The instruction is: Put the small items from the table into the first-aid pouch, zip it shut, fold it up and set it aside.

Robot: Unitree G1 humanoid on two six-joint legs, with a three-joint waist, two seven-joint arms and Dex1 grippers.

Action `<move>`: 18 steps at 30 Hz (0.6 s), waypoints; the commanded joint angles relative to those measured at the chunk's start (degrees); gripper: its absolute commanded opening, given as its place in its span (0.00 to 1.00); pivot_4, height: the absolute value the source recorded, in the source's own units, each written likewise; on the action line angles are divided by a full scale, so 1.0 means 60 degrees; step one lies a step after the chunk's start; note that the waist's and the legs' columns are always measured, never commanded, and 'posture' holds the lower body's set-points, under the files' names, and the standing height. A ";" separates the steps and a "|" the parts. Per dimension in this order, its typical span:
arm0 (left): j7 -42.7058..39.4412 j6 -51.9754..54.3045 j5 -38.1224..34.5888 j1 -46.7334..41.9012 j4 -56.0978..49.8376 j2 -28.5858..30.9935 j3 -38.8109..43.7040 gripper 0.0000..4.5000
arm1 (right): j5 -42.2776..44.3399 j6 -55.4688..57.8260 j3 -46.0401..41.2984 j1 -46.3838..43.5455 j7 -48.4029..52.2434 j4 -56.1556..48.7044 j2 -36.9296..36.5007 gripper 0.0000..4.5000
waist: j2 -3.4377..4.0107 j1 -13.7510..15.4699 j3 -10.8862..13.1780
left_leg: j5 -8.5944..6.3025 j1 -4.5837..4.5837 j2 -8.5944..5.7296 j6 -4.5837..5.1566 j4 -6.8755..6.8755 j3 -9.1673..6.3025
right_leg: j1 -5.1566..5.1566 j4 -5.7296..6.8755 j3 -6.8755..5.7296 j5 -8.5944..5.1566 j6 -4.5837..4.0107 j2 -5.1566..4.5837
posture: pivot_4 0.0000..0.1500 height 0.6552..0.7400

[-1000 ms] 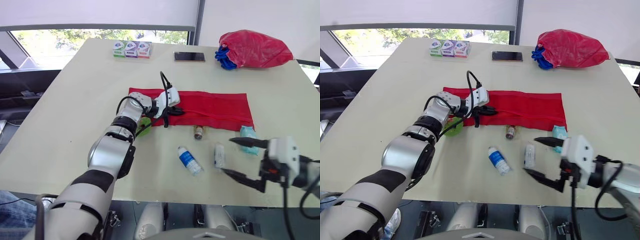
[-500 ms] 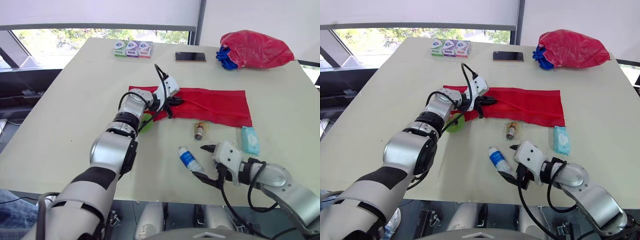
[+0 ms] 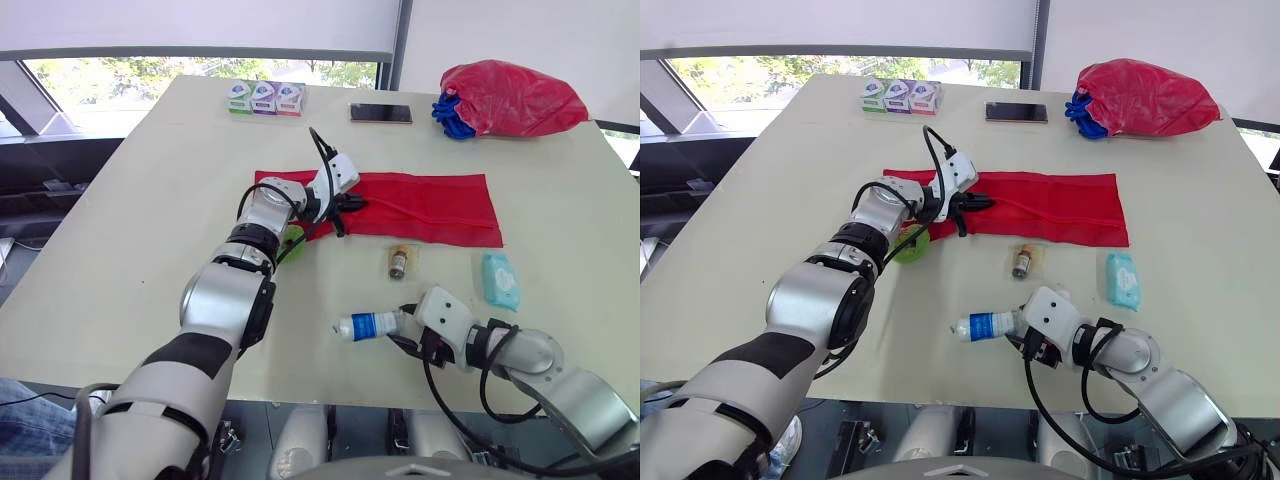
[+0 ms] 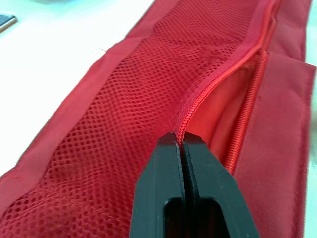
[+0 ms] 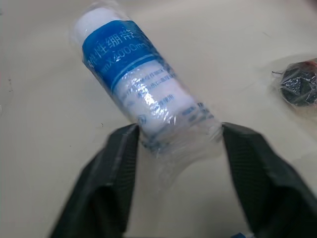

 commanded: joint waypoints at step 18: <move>-0.0251 -0.0090 -0.0232 0.0128 -0.0066 0.0131 0.0352 0.00 | 0.1088 0.1697 -0.2878 -0.1111 -0.0998 -0.0316 0.1035 0.02 | 0.0003 -0.0015 -0.0002 | 0.0001 0.0003 0.0003 0.0000 0.0001 0.0000 | 0.0000 0.0007 0.0001 0.0002 -0.0001 0.0001 | 1.00 1.00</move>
